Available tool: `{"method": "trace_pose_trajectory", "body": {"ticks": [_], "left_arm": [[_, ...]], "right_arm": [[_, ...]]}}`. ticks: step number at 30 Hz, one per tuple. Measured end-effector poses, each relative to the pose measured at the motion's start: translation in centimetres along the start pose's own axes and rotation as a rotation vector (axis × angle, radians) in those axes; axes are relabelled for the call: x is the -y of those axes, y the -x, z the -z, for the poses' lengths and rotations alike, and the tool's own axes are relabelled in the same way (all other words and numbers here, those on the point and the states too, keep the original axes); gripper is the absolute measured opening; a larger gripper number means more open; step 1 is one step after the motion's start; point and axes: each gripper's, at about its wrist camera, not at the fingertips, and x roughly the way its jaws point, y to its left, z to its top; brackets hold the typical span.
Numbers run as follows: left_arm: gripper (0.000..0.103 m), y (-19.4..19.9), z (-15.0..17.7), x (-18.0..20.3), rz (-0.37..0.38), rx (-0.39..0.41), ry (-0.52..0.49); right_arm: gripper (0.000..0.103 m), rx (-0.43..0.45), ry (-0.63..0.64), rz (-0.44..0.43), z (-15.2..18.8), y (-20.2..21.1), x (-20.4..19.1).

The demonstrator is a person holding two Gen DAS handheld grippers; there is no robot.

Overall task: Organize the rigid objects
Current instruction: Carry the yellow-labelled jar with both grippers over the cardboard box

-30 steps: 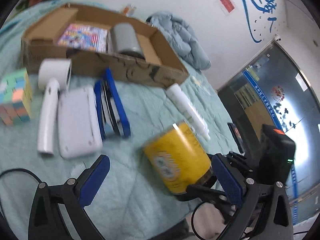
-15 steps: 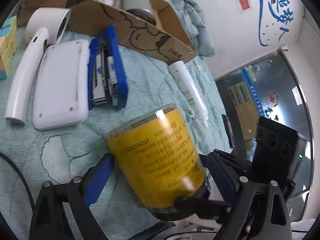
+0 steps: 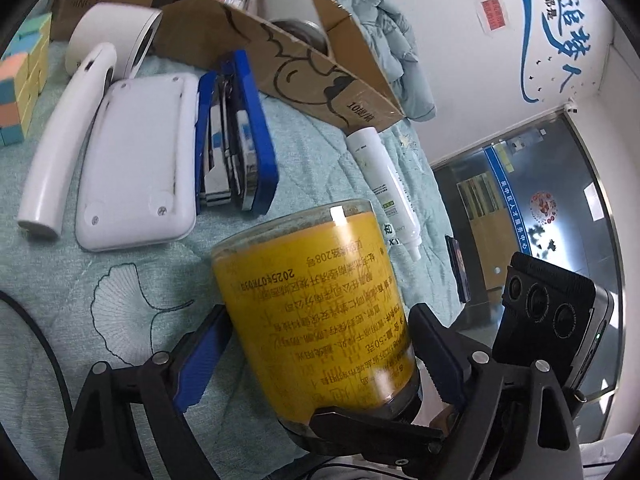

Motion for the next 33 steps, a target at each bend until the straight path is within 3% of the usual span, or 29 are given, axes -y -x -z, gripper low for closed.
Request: {"method": "trace_pose_trajectory", "body": {"ticks": [5, 9, 16, 24, 33], "left_arm": [[0.087, 2.0, -0.8, 2.8, -0.02, 0.072, -0.095], [0.086, 4.4, -3.2, 5.9, -0.015, 0.146, -0.196], [0.086, 6.8, -7.9, 10.5, -0.021, 0.205, -0.308], [0.085, 8.8, -13.2, 14.2, -0.04, 0.246, -0.385], [0.084, 7.8, -19.3, 15.9, -0.062, 0.241, -0.403]], "right_arm": [[0.085, 0.072, 0.009, -0.012, -0.5, 2.0, -0.4], [0.085, 0.181, 0.038, -0.001, -2.2, 4.9, -1.3], [0.085, 0.325, 0.07, 0.012, -5.7, 8.6, -2.0], [0.085, 0.399, 0.092, 0.023, -9.9, 10.0, -2.8], [0.085, 0.422, 0.065, 0.015, -14.3, 10.5, -0.8]]}}
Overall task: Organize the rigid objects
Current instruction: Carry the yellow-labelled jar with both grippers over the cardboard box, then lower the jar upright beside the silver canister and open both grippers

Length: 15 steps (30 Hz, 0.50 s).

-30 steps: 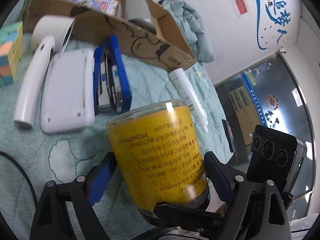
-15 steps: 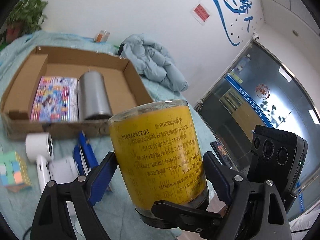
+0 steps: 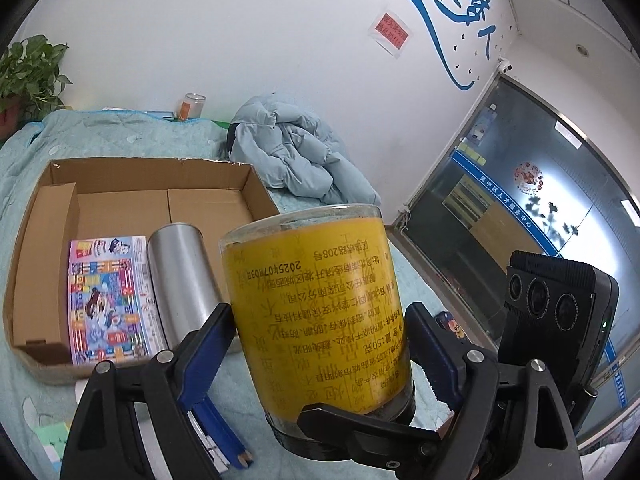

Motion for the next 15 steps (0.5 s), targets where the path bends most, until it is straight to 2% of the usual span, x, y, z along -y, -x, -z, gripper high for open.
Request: {"method": "trace_pose_trajectory", "body": {"ticks": [8, 15], "left_arm": [[0.084, -4.8, -4.1, -2.4, -0.014, -0.057, 0.029], [0.084, -10.2, -5.6, -5.3, -0.013, -0.122, 0.079]], "right_arm": [[0.085, -0.076, -0.046, -0.003, -3.6, -3.2, 3.2], [0.085, -0.17, -0.1, -0.009, -5.1, -6.3, 6.5]]}}
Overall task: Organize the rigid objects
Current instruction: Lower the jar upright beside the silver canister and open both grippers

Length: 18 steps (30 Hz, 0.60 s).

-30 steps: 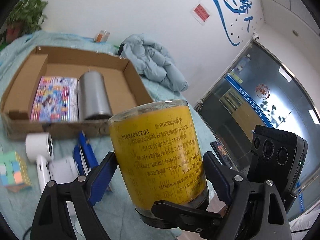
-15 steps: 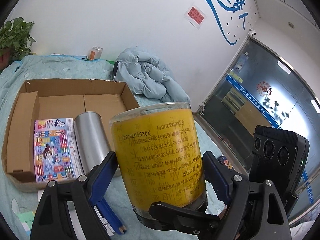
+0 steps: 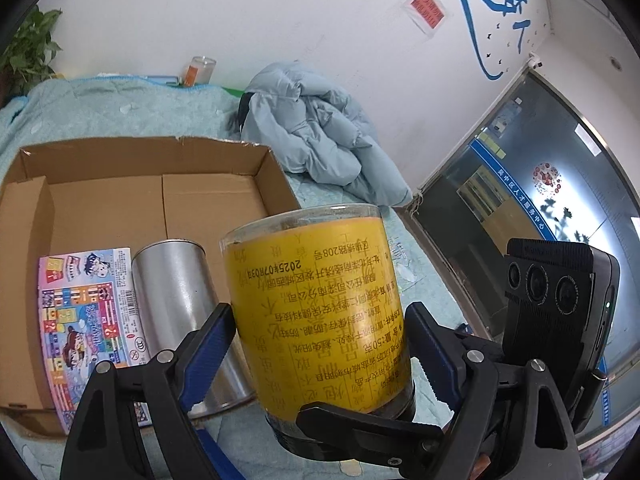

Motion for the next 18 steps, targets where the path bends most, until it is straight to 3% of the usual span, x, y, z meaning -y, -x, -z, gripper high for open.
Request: {"method": "trace_pose_trajectory", "body": {"ticks": [9, 18], "left_arm": [[0.083, -6.1, 0.1, -3.3, 0.002, -0.098, 0.071], [0.082, -9.7, 0.5, -4.9, -0.024, -0.168, 0.117]], "right_arm": [[0.085, -0.081, -0.051, 0.025, 0.1, -3.3, 3.2], [0.085, -0.138, -0.045, 0.094, 0.9, -5.9, 4.8]]}}
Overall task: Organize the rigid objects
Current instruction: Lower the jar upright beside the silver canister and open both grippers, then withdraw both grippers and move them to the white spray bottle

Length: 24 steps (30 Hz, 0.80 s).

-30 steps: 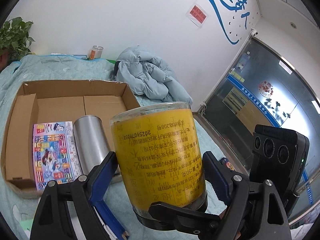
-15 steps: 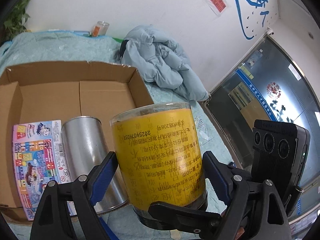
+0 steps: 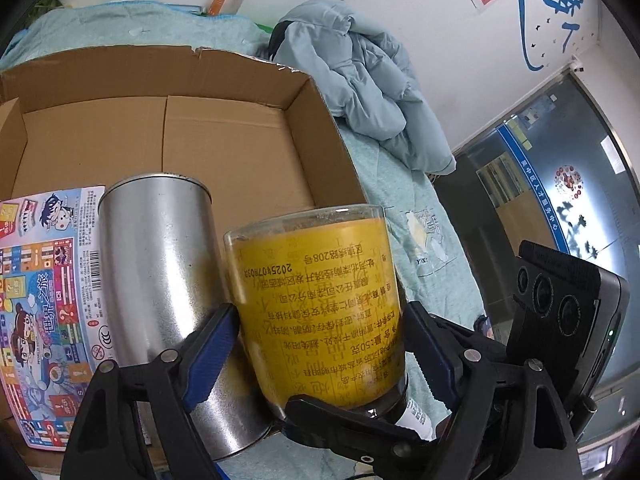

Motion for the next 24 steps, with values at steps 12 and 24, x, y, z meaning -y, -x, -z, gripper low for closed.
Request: {"method": "trace_pose_trajectory", "body": {"ticks": [12, 24], "left_arm": [[0.079, 4.1, 0.6, -0.9, -0.109, 0.119, -0.001], [0.098, 12.7, 8.6, -1.8, -0.42, 0.388, -0.081]], "right_arm": [[0.087, -0.101, -0.042, 0.106, 0.0, -2.2, 0.7], [0.071, -0.052, -0.03, 0.131, 0.8, 0.1, 0.2]]}}
